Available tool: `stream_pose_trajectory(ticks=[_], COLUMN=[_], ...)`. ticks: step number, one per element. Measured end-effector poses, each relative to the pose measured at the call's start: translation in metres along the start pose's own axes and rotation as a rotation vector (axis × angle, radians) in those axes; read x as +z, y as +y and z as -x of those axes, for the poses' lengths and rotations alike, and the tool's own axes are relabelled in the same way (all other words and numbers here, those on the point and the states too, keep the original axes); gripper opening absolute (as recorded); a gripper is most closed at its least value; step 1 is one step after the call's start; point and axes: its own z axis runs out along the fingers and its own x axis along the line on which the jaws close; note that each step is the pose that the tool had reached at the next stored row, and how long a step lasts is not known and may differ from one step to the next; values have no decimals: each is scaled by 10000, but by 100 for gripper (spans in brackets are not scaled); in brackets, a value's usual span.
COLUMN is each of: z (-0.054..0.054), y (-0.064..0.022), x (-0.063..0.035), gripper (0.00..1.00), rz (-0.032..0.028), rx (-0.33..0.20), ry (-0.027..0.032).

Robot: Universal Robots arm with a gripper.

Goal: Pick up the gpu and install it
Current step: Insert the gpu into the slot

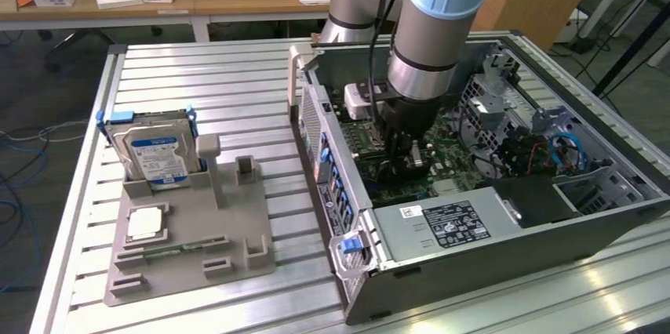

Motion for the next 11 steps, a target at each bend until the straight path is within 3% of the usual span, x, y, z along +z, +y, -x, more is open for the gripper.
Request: stream_pose_trajectory(ticks=[3, 7, 8, 9, 11], z=[0, 0, 0, 0, 1], y=[1, 0, -1, -3, -4], x=[0, -2, -40, -85, -178], gripper=[33, 51, 51, 57, 57], rz=[0, 0, 3, 2, 2], rx=[3, 0, 0, -1, -1], ry=[0, -1, 3, 0, 0])
